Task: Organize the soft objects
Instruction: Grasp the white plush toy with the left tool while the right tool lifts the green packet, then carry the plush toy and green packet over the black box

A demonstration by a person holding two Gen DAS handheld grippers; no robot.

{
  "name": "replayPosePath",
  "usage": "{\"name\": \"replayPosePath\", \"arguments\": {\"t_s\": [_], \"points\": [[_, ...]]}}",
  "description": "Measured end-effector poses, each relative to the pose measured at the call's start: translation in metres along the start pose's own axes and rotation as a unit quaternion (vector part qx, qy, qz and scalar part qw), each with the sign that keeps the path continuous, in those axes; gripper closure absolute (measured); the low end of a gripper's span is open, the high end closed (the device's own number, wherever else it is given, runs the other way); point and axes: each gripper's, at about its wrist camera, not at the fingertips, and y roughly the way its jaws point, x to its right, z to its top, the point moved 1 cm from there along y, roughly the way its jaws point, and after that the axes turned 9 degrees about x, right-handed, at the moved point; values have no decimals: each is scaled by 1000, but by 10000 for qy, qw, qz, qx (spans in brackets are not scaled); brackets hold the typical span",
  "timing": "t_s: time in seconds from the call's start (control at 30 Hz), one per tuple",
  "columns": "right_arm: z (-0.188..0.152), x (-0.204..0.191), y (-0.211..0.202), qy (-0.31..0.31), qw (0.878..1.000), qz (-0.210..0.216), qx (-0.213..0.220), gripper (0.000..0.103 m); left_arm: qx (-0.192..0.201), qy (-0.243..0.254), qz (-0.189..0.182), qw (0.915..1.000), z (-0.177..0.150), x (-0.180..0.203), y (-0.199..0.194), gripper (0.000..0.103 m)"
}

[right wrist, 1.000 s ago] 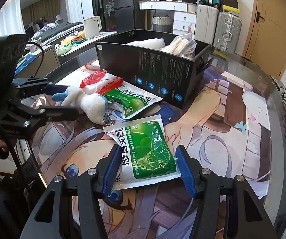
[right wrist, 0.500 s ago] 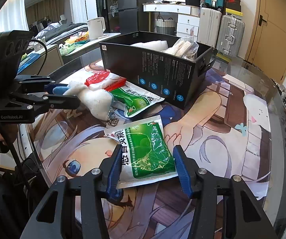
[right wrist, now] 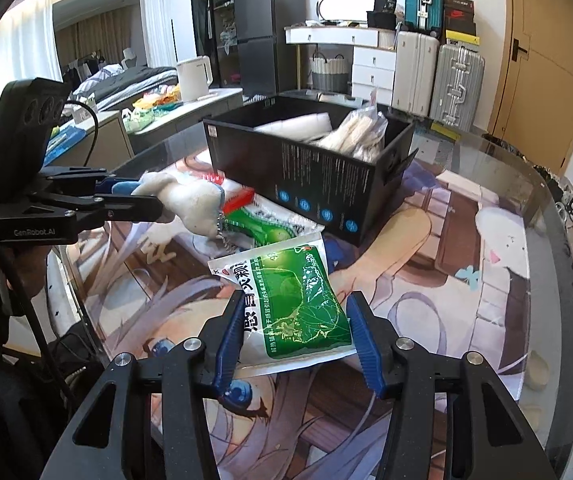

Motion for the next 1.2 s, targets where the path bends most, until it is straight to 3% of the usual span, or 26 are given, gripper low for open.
{"name": "replayPosePath", "arguments": {"t_s": [0.57,1.2], "points": [[23,0,-24,98,9984,-139,548,52,392,-56,169,9991,27,-8,-10,68],[58,14,-24,526,9933,-604,829,52,830,-73,410,9957,75,-17,-2,68]]}}
